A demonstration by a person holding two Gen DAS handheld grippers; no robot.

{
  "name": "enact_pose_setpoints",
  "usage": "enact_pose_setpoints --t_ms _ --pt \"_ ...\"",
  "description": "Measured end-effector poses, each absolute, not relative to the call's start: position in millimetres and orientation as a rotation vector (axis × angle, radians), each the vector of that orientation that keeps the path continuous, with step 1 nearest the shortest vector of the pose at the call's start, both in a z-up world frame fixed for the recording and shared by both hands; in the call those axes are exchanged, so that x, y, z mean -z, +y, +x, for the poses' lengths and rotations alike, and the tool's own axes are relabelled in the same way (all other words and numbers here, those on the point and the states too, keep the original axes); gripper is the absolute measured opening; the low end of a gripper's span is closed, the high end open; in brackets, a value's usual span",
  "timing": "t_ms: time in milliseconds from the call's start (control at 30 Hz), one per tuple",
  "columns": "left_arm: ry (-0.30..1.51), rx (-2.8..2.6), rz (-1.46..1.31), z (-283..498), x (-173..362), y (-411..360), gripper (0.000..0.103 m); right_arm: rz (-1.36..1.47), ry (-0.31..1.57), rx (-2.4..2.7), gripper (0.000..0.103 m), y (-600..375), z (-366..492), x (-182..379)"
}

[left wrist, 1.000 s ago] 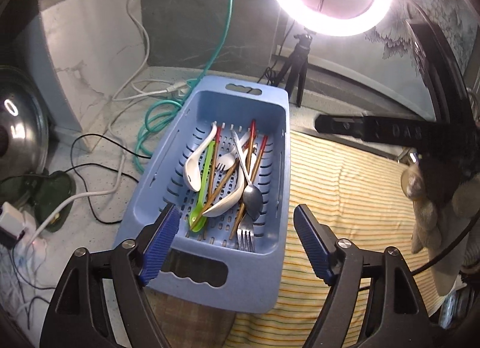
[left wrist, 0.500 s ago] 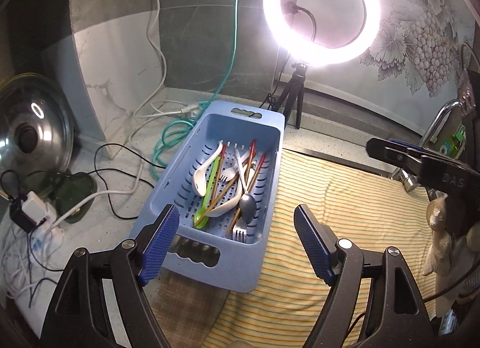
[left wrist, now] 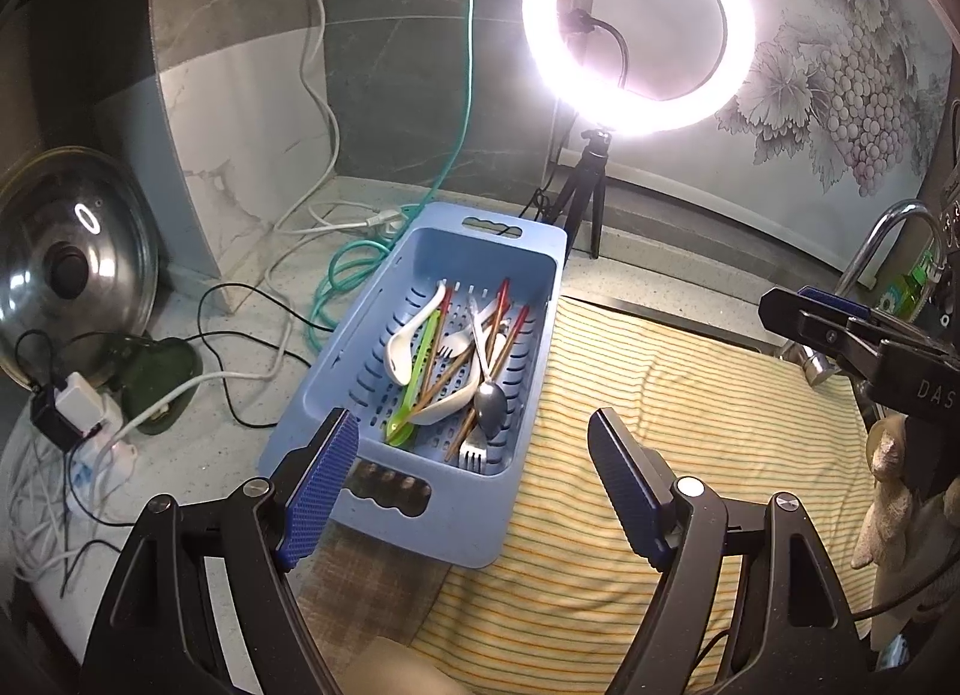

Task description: Organize utensils

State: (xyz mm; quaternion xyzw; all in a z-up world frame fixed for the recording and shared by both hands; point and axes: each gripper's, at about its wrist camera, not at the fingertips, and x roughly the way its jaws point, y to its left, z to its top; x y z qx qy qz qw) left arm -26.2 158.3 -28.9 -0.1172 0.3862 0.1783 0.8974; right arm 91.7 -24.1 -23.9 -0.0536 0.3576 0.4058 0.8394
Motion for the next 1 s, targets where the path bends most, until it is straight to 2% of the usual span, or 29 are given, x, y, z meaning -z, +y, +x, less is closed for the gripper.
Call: enact_pose_setpoints --t_ms 1000 --pt "0.793 -0.366 -0.239 -26.9 23.7 152.0 0.079 -0.107 0.771 -0.845 0.082 -28.5 92.7 24.7"
